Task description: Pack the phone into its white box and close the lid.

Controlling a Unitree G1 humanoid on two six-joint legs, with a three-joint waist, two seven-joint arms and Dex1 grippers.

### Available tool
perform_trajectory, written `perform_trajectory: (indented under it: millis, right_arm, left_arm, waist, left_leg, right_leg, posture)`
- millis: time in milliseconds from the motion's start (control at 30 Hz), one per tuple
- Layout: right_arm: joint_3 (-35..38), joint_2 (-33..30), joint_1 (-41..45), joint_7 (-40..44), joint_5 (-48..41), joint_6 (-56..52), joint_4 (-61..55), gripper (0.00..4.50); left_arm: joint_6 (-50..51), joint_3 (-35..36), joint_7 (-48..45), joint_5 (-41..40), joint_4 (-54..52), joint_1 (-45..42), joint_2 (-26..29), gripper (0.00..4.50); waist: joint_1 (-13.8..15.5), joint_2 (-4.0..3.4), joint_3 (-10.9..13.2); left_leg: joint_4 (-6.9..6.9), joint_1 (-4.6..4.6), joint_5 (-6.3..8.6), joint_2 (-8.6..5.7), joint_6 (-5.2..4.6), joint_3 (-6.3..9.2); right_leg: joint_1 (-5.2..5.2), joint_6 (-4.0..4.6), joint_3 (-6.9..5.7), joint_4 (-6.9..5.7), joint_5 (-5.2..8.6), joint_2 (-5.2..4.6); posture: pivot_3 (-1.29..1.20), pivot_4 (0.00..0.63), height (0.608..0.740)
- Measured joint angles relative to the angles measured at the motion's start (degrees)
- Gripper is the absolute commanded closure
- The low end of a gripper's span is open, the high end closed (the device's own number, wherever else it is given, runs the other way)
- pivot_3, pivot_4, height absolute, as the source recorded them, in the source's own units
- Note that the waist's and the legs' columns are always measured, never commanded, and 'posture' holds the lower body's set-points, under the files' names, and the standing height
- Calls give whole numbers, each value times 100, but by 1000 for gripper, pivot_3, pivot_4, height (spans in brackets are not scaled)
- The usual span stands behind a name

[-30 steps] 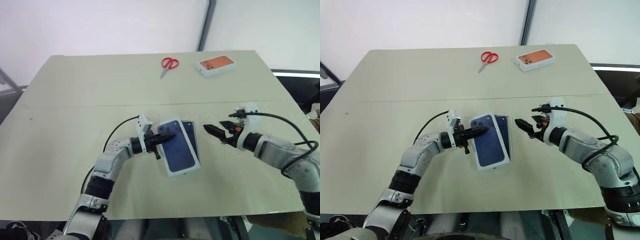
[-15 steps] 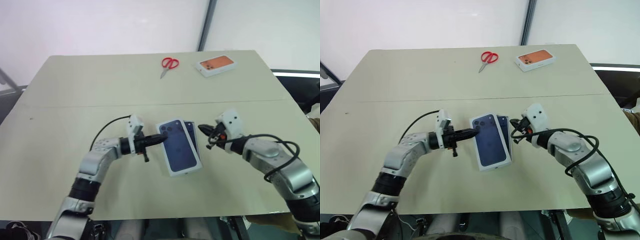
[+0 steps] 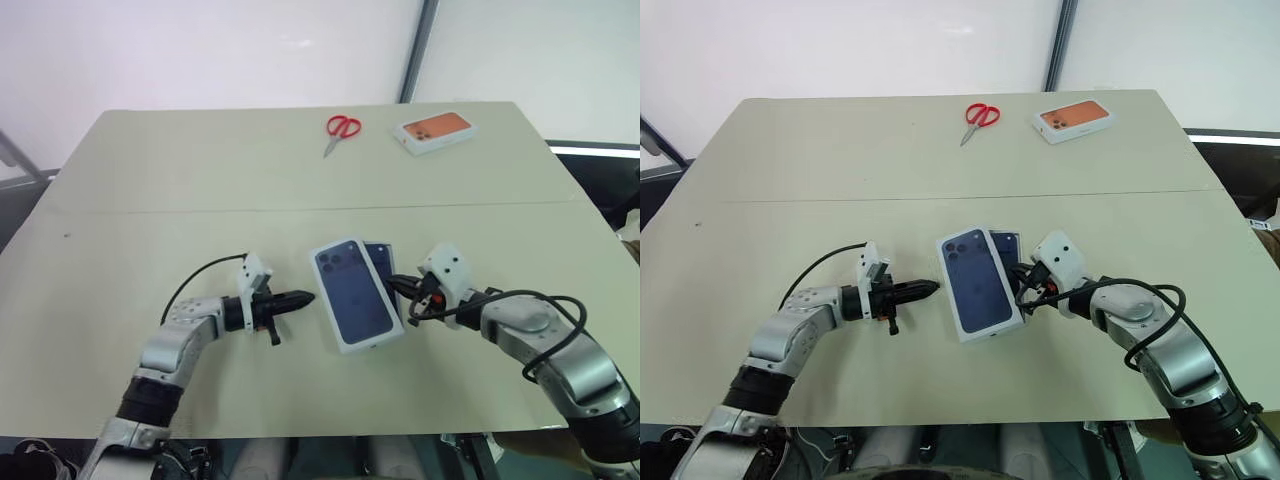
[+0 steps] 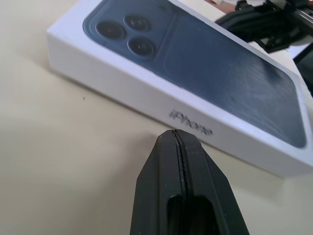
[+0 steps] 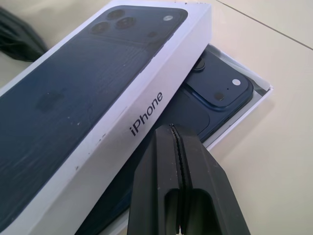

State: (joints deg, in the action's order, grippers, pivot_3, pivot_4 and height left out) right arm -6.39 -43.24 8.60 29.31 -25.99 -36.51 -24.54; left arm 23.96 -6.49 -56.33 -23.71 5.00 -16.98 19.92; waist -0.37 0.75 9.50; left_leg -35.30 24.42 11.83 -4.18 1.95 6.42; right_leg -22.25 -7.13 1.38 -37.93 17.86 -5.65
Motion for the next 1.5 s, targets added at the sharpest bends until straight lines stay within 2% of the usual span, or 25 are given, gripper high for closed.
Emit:
perform_trajectory:
  millis: [100,667,1100,1200,1300,1500]
  right_arm:
    - [66,-5,-19,3,164,-30,2,4482]
    - [275,76,-165,21,659,-187,-16,4482]
    - [275,160,-321,145,928,-136,-10,4482]
    - [331,89,-311,150,1068,-40,65,4482]
    - [572,96,-60,75,1175,31,362,4482]
    - [970,534,753,47,937,143,513,4482]
  left_arm:
    - [-135,-111,175,126,266,-230,-405,4500]
    - [-315,-67,471,212,958,-937,-932,4500]
    - [-371,-70,405,322,1159,-922,-815,4500]
    - [-352,106,434,296,1178,-969,-693,4500]
    - [-314,317,482,232,1206,-1215,-662,4500]
    - [-236,510,648,34,1261,-1833,-1156,4500]
  waist:
    - [37,1,0]
    - [89,2,0]
    - [74,2,0]
    - [62,2,0]
    - [64,2,0]
    - [77,3,0]
  left_leg:
    - [-4,1,0,-2,0,-2]
    - [-7,0,-1,0,1,-2]
    - [-6,0,-1,1,1,-2]
    - [-6,0,-2,2,2,-1]
    - [-8,0,-2,1,3,-2]
    - [-10,1,-2,0,3,-1]
  right_leg:
    - [3,-1,0,0,0,0]
    - [0,-1,-1,-3,0,4]
    - [-1,-1,-1,-4,0,5]
    - [-2,-1,-1,-6,-1,6]
    - [0,-1,-1,-6,-1,6]
    - [1,-1,-3,-5,-1,6]
  posture:
    - [0,150,740]
    - [0,150,740]
    - [0,150,740]
    - [0,150,740]
    - [0,150,740]
    - [0,150,740]
